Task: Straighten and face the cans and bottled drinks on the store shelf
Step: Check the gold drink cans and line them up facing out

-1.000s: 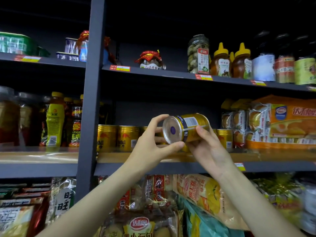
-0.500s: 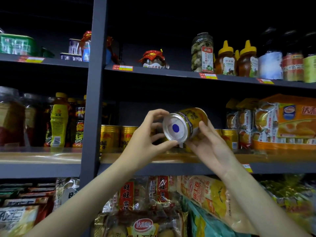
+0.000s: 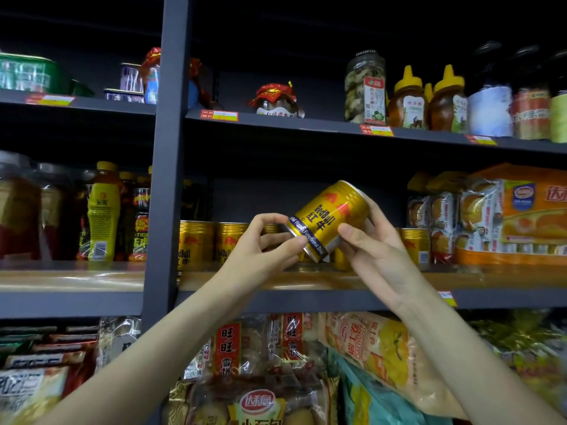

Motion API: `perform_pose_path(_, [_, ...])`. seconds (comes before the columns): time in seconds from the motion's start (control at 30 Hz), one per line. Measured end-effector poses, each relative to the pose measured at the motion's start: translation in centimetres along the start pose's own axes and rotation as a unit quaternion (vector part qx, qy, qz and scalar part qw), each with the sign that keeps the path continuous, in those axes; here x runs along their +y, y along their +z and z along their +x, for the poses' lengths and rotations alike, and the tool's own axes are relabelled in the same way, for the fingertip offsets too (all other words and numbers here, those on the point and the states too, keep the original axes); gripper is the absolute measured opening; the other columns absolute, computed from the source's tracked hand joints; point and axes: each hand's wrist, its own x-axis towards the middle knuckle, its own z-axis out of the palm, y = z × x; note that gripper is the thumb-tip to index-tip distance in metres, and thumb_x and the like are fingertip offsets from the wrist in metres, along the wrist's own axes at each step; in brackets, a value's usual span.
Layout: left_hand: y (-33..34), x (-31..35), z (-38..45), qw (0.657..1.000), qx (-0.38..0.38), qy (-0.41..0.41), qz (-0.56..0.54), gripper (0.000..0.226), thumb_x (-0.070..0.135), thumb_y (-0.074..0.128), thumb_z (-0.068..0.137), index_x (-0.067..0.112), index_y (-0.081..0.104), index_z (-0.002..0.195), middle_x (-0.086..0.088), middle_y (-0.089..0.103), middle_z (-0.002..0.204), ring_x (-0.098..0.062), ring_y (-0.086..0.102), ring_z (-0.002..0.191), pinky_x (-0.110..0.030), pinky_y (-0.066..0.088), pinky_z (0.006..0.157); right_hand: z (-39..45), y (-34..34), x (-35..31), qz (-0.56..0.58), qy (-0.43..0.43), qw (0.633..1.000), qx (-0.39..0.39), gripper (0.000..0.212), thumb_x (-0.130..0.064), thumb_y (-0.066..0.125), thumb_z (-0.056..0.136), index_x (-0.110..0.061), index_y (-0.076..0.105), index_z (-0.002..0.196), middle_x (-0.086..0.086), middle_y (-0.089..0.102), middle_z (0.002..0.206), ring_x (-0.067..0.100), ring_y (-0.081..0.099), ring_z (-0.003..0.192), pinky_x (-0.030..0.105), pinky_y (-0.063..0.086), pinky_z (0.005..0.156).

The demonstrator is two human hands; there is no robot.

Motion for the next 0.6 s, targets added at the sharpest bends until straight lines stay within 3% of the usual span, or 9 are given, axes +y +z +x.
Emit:
perform_pose_path(0.1, [-0.1, -0.5, 0.2, 1.000, 0.006, -0.019, 0.012, 0.053, 0.027, 0.083, 0.062, 0.020, 0.050, 0.104, -0.009, 0.069, 0.103, -0.025, 0.066, 0.099, -0.038, 0.049, 0.095, -0.2, 0.1, -0.1, -0.031, 0.001, 0.999, 0.011, 0.094, -0.024, 0.093, 0.043, -0.032, 0.055, 0.128, 0.003, 0.060, 0.121, 0.019, 0.062, 0.111, 0.029, 0.053, 0.084])
perform_pose_path(0.2, [0.1, -0.9, 0.0, 0.998, -0.015, -0.028, 0.053, 0.049, 0.026, 0.079, 0.064, 0.023, 0.050, 0.104, -0.005, 0.071, 0.100, -0.022, 0.066, 0.098, -0.039, 0.048, 0.095, -0.5, 0.3, -0.2, -0.042, 0.003, 0.999, 0.022, 0.101, -0.025, 0.094, 0.040, -0.034, 0.051, 0.131, 0.002, 0.065, 0.116, 0.020, 0.063, 0.110, 0.033, 0.055, 0.084])
perform_pose_path(0.33, [1.1, -1.2, -0.9, 0.995, -0.064, -0.025, 0.072, 0.046, 0.022, 0.071, 0.075, 0.020, 0.046, 0.114, -0.002, 0.072, 0.100, -0.013, 0.068, 0.092, -0.021, 0.051, 0.079, -1.7, 0.3, -0.5, -0.083, 0.002, 0.996, 0.030, 0.088, -0.018, 0.086, 0.053, -0.031, 0.049, 0.132, 0.002, 0.068, 0.114, 0.020, 0.064, 0.108, 0.036, 0.056, 0.081])
perform_pose_path(0.43, [2.6, -1.9, -1.7, 0.992, -0.117, -0.022, 0.044, 0.053, 0.021, 0.069, 0.071, 0.017, 0.044, 0.117, -0.003, 0.071, 0.105, -0.014, 0.067, 0.097, -0.026, 0.053, 0.084, -3.7, -0.6, -1.5, -0.140, 0.007, 0.989, 0.040, 0.085, -0.022, 0.085, 0.057, -0.031, 0.047, 0.132, -0.003, 0.068, 0.111, 0.018, 0.063, 0.109, 0.034, 0.055, 0.083])
perform_pose_path(0.53, [5.2, -3.9, -2.7, 0.984, -0.174, -0.027, 0.021, 0.060, 0.011, 0.071, 0.067, 0.012, 0.042, 0.120, -0.009, 0.069, 0.109, -0.021, 0.066, 0.101, -0.031, 0.053, 0.088, -7.4, -2.9, -3.4, -0.220, 0.029, 0.974, 0.042, 0.088, -0.035, 0.088, 0.052, -0.035, 0.046, 0.130, -0.005, 0.066, 0.115, 0.018, 0.060, 0.115, 0.038, 0.051, 0.094])
perform_pose_path(0.6, [7.4, -6.0, -3.5, 0.981, -0.192, -0.021, 0.014, 0.062, 0.007, 0.072, 0.064, 0.012, 0.041, 0.116, -0.006, 0.070, 0.107, -0.020, 0.066, 0.098, -0.030, 0.053, 0.087, -10.4, -4.6, -4.8, -0.285, 0.055, 0.956, 0.040, 0.089, -0.029, 0.089, 0.054, -0.036, 0.043, 0.130, -0.010, 0.064, 0.120, 0.014, 0.057, 0.118, 0.037, 0.046, 0.100])
